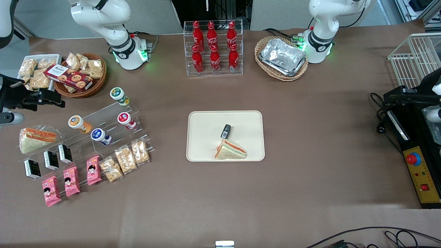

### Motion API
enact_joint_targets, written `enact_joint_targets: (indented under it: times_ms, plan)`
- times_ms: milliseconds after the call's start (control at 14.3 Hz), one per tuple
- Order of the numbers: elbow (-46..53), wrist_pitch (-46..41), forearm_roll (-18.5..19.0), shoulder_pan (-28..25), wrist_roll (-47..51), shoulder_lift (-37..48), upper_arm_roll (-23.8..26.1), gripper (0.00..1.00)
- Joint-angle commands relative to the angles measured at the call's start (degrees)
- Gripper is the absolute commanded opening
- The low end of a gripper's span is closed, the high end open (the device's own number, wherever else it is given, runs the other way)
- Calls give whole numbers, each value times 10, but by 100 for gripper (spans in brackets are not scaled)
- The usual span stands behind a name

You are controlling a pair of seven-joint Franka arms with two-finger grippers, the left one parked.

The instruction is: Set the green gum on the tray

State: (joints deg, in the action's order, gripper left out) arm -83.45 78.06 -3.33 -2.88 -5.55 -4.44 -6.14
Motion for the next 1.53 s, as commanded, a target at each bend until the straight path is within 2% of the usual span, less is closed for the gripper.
enact_joint_targets:
  times_ms: [0,558,837,977,1047,1256,1465]
  plan:
    - [19,-14,3,-1,-4,-7,-2,100]
    - [0,-19,-1,-3,-7,11,-2,100]
    - [-57,-11,7,-5,-7,57,2,100]
    - [-102,16,9,-5,-9,84,2,100]
    - [-134,40,22,-5,-13,102,3,100]
    - [-196,95,35,2,-98,124,-1,100]
    - [-222,97,35,1,-108,129,-5,100]
